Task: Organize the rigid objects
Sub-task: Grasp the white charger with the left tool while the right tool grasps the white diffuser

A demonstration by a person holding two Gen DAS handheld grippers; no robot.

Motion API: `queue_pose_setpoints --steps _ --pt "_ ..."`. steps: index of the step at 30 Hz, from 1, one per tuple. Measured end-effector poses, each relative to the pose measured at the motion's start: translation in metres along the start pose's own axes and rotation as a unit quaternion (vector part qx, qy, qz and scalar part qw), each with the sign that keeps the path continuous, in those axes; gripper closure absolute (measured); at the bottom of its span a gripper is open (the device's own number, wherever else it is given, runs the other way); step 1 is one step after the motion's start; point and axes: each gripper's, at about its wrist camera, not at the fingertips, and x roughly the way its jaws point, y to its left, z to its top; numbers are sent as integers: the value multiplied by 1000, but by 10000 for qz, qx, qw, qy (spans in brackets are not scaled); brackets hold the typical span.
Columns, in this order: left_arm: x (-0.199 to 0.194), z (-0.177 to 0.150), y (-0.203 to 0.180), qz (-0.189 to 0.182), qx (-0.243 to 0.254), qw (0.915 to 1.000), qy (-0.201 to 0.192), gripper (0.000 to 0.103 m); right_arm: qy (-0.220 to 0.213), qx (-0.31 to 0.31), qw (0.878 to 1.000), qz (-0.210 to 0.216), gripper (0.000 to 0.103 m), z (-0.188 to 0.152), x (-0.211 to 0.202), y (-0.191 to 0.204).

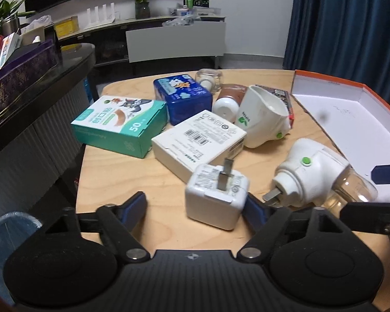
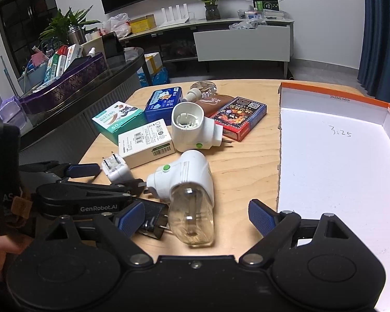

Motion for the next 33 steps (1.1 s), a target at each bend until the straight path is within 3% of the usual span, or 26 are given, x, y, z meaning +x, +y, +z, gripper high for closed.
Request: queue_pose_setpoints --steps 3,4,13,17,23,28,33 --pt "-3 0 0 -120 -44 9999 -70 56 50 -42 10000 15 1 -1 4 0" --pt "-4 0 1 -152 -95 9998 -83 60 44 -95 9999 -5 1 -1 5 0" --pt "-10 -3 8 -219 -417 9989 -75 60 126 -387 9989 -213 2 10 23 1" --pt "-11 -4 12 -227 -491 9985 -96 60 259 -217 9993 132 2 18 35 -3" --pt "-12 -6 15 -262 -517 9982 -115 60 399 -584 9972 240 2 22 40 -5" --pt "-12 -5 15 -298 -548 9980 -137 60 429 -561 9975 100 3 25 41 -19" --pt "-12 -6 12 -291 -451 9984 -161 60 597 -925 9939 44 3 28 54 -7"
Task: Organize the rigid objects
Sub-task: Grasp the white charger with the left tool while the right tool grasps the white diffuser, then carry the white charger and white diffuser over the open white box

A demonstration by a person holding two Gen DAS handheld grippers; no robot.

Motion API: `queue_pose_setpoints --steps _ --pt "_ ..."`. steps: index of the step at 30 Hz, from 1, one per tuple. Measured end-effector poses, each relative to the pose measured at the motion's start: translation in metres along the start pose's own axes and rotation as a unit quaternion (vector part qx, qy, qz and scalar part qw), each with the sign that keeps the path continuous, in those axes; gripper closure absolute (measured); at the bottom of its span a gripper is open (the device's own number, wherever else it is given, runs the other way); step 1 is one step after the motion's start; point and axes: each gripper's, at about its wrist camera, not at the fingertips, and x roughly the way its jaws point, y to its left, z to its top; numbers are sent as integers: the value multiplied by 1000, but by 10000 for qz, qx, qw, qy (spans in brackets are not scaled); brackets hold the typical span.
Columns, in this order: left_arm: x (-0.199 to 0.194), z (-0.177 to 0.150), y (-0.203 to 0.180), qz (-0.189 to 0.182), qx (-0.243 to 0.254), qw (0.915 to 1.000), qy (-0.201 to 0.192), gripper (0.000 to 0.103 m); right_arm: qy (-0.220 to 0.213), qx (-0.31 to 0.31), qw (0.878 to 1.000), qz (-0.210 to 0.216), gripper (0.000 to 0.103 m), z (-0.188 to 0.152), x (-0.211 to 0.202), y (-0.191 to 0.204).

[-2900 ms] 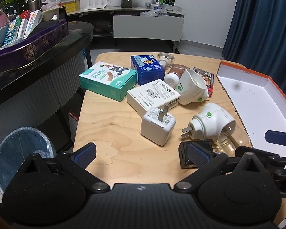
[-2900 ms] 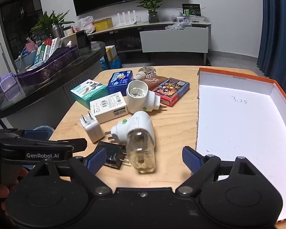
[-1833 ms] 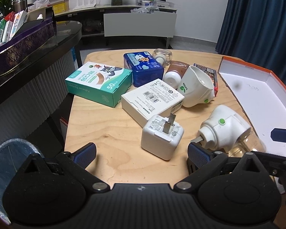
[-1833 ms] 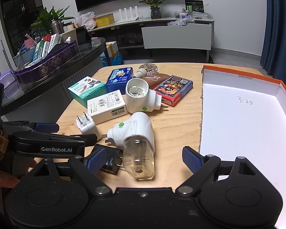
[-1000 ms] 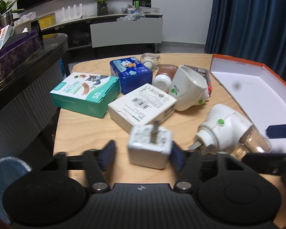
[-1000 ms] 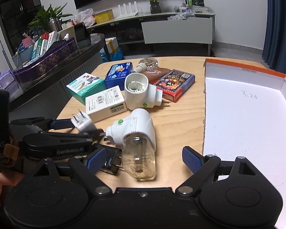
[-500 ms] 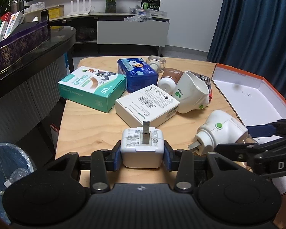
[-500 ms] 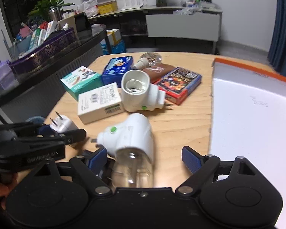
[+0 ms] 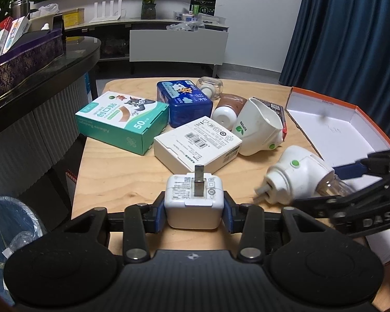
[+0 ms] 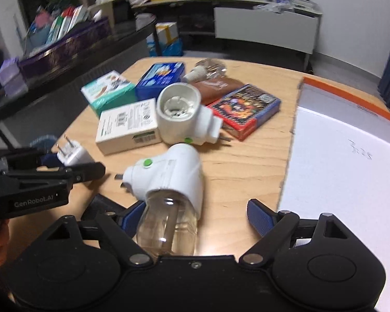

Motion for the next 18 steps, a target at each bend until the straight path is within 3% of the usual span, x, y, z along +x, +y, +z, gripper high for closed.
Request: queue_pose_setpoints --steps 6,8,9,10,18 --pt "0 0 0 -8 12 10000 -2 60 135 -528 9984 -126 2 17 19 17" --pt "0 0 0 -8 -1 10000 -3 60 190 -411 9990 -24 5 21 21 15" --pt "0 0 0 -5 -9 10000 -4 60 172 -273 9994 102 20 21 20 12" --pt "0 0 0 -10 -11 10000 -2 60 67 -171 9998 120 27 21 17 11" --pt "-8 3 -5 -30 3 10000 -61 60 -466 261 9986 -52 28 13 -21 -4"
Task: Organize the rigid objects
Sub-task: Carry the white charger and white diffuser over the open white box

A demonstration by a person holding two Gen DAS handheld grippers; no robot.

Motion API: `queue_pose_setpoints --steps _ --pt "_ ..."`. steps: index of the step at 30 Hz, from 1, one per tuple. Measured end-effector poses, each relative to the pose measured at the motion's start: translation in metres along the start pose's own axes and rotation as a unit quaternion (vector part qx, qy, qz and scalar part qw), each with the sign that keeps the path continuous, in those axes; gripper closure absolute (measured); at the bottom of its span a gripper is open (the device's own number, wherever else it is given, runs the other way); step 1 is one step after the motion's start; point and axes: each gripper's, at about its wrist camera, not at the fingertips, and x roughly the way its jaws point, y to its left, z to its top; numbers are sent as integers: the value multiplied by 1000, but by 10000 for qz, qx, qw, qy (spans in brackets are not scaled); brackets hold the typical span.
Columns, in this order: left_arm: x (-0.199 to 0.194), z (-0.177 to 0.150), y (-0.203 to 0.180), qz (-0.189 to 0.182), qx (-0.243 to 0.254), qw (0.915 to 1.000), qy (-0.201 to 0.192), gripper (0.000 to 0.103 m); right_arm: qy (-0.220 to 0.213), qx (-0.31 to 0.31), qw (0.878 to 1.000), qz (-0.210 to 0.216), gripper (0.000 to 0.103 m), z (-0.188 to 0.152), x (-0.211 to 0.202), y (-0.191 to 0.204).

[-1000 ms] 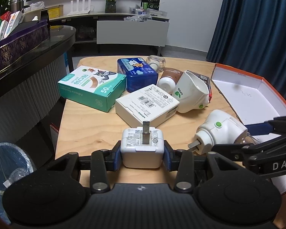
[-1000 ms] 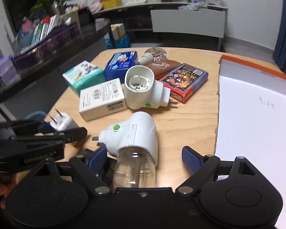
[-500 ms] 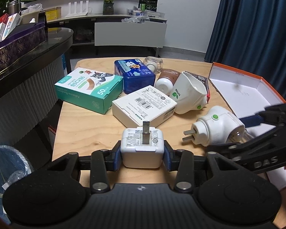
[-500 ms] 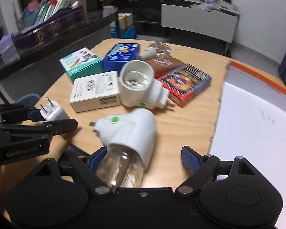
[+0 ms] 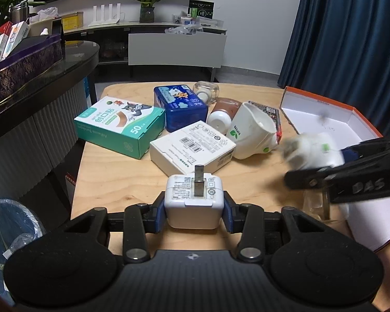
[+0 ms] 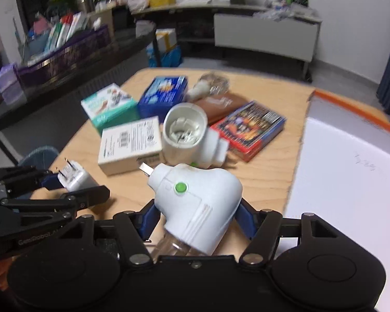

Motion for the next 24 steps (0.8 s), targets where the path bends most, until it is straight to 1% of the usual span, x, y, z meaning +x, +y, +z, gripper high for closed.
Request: queue_pose_setpoints --steps 5,11,15,20,24 --pt "-12 9 -9 -10 51 9999 -86 60 -406 397 9980 -278 29 1 -35 -29" --pt "-29 31 -32 -108 130 9996 -237 60 -698 764 9925 -648 29 -1 -75 -71" --pt "-31 50 -60 -382 233 9986 -267 60 -902 986 9868 -910 29 -2 -100 -96" --pt "-27 82 -104 -767 533 9952 -280 60 -1120 1241 9784 -1219 29 -2 -130 -130" --pt "-18 107 -133 -936 734 9924 -322 60 -1232 1467 9717 -1382 29 -3 -149 -154"
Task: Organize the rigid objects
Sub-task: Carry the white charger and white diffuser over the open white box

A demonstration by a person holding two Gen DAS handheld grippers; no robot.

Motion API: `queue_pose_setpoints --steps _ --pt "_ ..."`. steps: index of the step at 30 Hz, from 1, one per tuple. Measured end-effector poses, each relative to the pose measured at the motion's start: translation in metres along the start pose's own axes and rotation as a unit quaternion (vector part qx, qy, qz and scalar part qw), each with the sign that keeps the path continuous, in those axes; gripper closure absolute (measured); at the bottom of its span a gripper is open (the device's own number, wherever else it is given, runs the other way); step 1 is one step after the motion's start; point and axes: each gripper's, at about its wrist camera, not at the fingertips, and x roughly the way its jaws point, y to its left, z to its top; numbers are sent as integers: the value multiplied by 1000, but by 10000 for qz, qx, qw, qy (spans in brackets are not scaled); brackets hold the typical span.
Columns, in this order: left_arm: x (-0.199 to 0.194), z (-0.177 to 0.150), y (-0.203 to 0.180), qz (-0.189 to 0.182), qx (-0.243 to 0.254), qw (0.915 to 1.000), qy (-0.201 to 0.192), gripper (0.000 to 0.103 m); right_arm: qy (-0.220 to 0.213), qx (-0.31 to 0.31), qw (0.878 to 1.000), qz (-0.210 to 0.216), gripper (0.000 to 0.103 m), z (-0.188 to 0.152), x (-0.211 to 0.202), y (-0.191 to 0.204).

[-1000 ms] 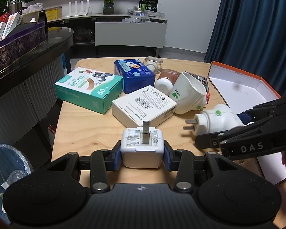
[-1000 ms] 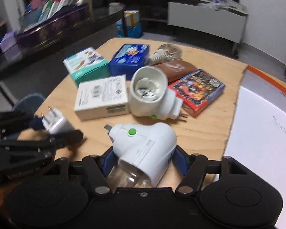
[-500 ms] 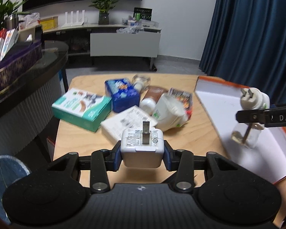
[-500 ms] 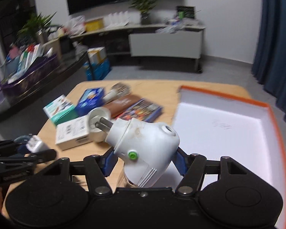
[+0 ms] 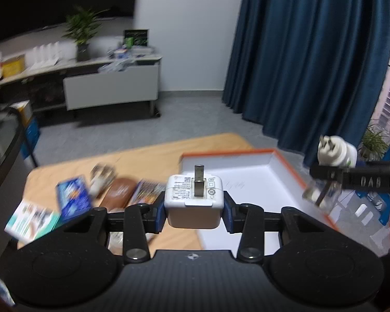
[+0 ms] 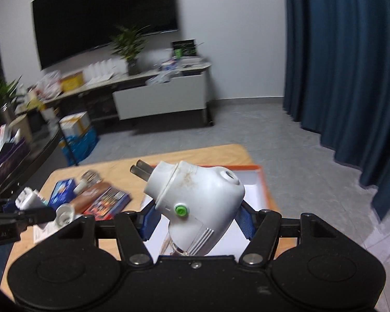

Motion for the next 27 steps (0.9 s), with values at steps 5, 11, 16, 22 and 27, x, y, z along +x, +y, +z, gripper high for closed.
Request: queue_pose_setpoints --steps 5,11,16,22,27 --pt "27 22 -17 -147 -138 9998 5 60 -175 151 9997 -85 29 7 -8 -21" --pt "45 21 -30 13 -76 10000 48 60 -158 191 9997 3 29 8 7 -30" --pt "57 25 -31 86 -71 9998 144 60 -28 170 9998 89 29 8 27 -30" --pt "65 28 -34 108 -144 9996 218 60 121 116 9998 65 29 10 48 -26" --pt "74 28 -35 128 -177 9993 290 60 175 64 9998 -7 29 10 57 -25"
